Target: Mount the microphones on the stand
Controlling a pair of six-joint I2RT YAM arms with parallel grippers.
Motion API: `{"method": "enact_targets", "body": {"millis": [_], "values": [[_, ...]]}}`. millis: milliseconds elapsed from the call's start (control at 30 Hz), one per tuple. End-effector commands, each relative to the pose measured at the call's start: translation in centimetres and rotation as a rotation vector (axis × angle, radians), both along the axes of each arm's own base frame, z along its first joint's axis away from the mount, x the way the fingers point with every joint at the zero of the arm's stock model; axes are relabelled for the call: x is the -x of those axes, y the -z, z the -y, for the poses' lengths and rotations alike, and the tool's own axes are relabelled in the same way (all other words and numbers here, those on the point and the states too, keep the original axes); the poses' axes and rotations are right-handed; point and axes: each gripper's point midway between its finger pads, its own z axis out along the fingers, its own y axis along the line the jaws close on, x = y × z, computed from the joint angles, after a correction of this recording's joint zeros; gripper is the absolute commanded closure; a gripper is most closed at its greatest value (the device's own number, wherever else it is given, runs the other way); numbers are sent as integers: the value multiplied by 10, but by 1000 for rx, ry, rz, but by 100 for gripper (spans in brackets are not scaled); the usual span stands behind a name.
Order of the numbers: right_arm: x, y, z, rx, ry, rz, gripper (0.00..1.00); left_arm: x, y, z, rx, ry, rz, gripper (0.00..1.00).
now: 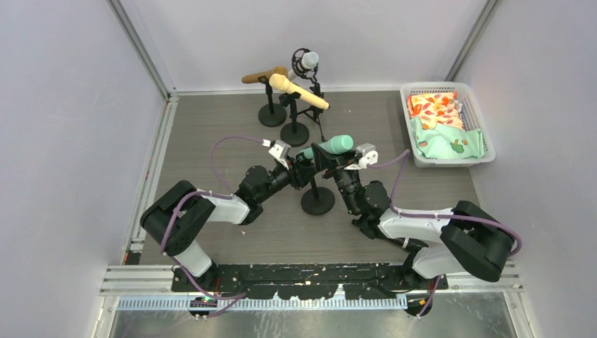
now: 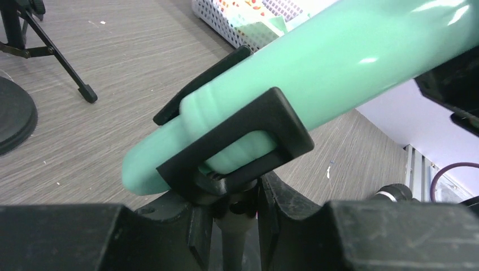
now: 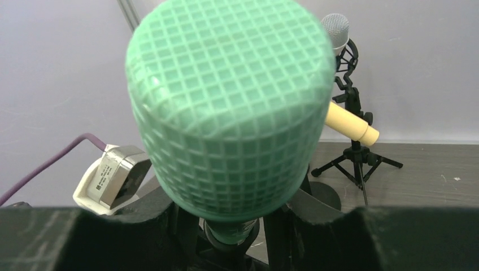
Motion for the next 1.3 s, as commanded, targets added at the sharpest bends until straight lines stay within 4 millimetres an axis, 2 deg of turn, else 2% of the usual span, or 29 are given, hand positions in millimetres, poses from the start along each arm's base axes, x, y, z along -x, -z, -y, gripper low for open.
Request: {"method": "enact_targets", "body": {"millis": [0, 300, 900, 1033, 1067, 1133, 1267], "values": [[17, 196, 4, 557, -35, -423, 99, 50, -77, 26, 128, 228, 244, 100], [26, 208, -11, 593, -85, -415, 99, 50, -76, 25, 113, 225, 247, 100], [40, 251, -38, 584, -225, -519, 99, 51, -81, 22, 96, 217, 272, 100], [37, 239, -37, 542, -208, -496, 99, 49, -78, 21, 88, 204, 264, 100], [36, 233, -36, 526, -200, -486, 96, 48, -78, 20, 86, 193, 262, 100], [34, 216, -34, 488, -184, -463, 79, 43, -74, 17, 69, 160, 252, 100], [32, 166, -29, 393, -164, -396, 55, 34, -68, 11, 20, 105, 246, 100]]}}
